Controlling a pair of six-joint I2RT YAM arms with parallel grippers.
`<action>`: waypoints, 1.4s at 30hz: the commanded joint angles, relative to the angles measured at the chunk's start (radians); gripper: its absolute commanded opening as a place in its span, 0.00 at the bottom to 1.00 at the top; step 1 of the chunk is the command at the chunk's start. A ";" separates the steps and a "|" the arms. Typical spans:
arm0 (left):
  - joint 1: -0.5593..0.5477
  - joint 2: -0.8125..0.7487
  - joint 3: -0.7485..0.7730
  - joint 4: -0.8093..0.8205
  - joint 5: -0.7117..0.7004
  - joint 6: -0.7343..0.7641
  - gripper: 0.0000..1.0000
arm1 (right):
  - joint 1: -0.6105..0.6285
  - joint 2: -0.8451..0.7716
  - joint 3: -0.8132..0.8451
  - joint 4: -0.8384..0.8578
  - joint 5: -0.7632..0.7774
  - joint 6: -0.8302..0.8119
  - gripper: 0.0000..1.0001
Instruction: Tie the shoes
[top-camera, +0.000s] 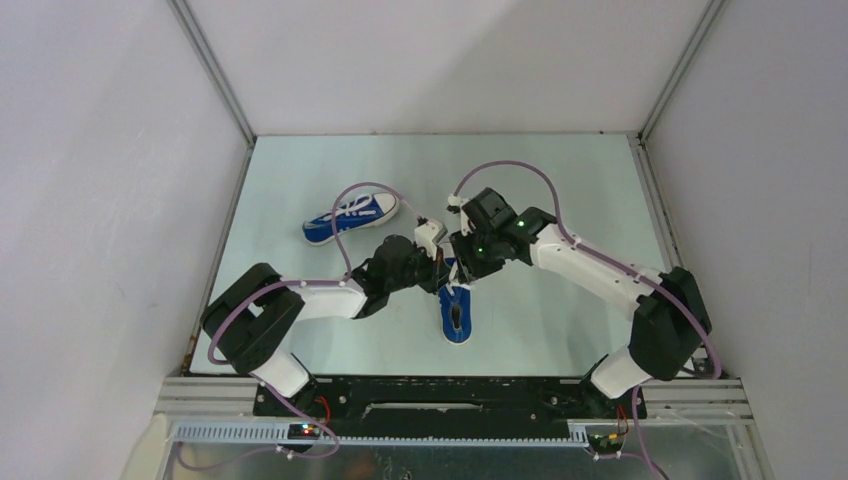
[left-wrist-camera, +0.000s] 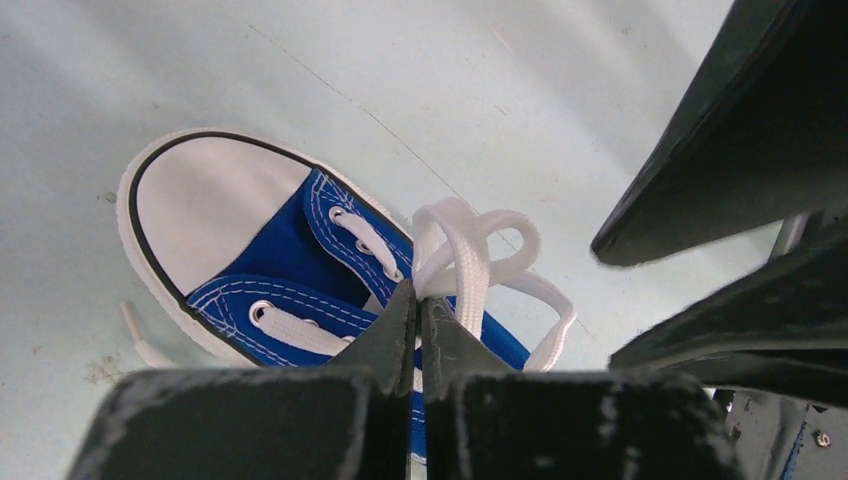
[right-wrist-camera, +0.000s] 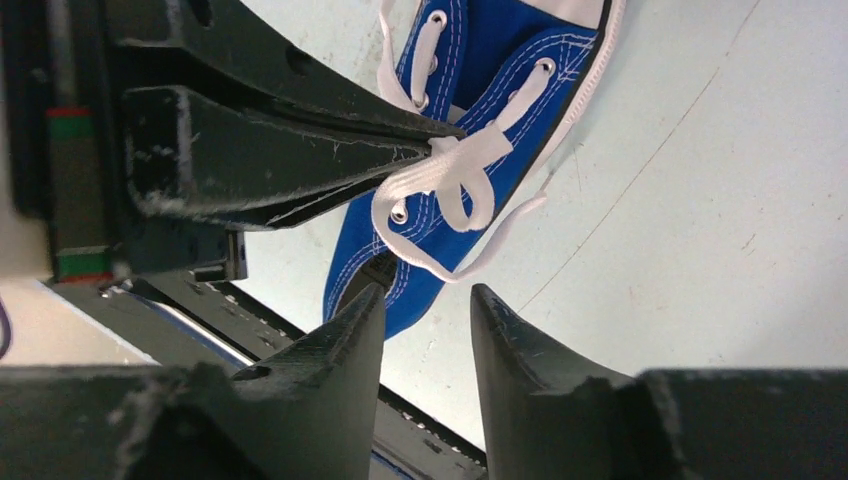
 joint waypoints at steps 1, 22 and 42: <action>0.008 -0.020 -0.010 0.041 0.012 -0.010 0.00 | -0.042 -0.102 -0.019 0.077 -0.012 -0.006 0.42; 0.007 -0.051 -0.055 0.094 -0.026 -0.016 0.00 | -0.130 -0.150 -0.308 0.495 -0.269 0.055 0.55; 0.006 -0.044 -0.061 0.117 -0.008 -0.014 0.00 | -0.220 -0.199 -0.439 0.796 -0.340 0.117 0.64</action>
